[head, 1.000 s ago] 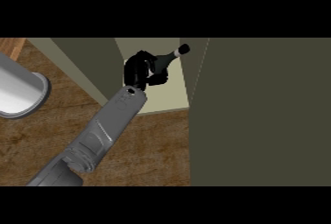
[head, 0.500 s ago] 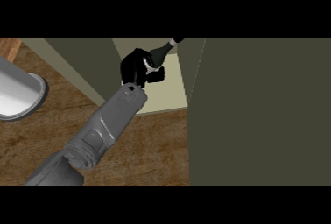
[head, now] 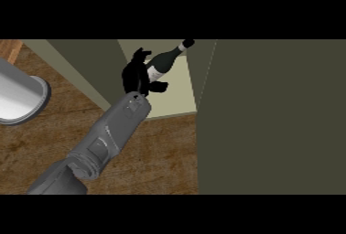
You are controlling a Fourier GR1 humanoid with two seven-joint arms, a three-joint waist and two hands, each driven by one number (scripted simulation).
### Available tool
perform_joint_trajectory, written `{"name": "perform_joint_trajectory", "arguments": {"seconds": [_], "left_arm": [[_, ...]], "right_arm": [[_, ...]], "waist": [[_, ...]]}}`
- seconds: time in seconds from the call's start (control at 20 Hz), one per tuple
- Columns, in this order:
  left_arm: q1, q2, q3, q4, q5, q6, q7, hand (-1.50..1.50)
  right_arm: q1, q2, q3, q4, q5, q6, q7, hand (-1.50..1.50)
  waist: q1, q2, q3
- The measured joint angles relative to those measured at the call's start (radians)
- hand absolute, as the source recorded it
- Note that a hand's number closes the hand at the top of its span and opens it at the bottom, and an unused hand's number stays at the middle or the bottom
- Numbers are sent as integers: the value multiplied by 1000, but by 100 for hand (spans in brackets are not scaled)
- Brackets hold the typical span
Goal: Pick up the wine, place it into the cabinet and close the cabinet
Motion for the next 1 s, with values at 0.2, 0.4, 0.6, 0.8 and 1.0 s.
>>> {"name": "perform_joint_trajectory", "arguments": {"seconds": [0.2,0.4,0.6,0.8,1.0], "left_arm": [[-3,0,-4,1,-7,-6,28,-150],[10,0,20,-40,11,-1,0,-150],[24,0,59,-101,45,-2,-63,-150],[61,0,101,-170,83,3,-149,-150],[91,0,142,-232,124,14,-230,-150]], "right_arm": [[12,-8,-6,-3,-7,-1,2,-150],[20,-17,-9,-3,-13,3,4,-150],[23,-14,3,-4,-17,-4,6,-150],[30,-8,8,-3,-19,-8,1,-150],[45,-13,14,-8,-23,-12,2,-150]], "waist": [[3,-2,-1],[14,-3,-1],[22,-3,-2],[36,-8,-2],[44,-14,-2]]}}
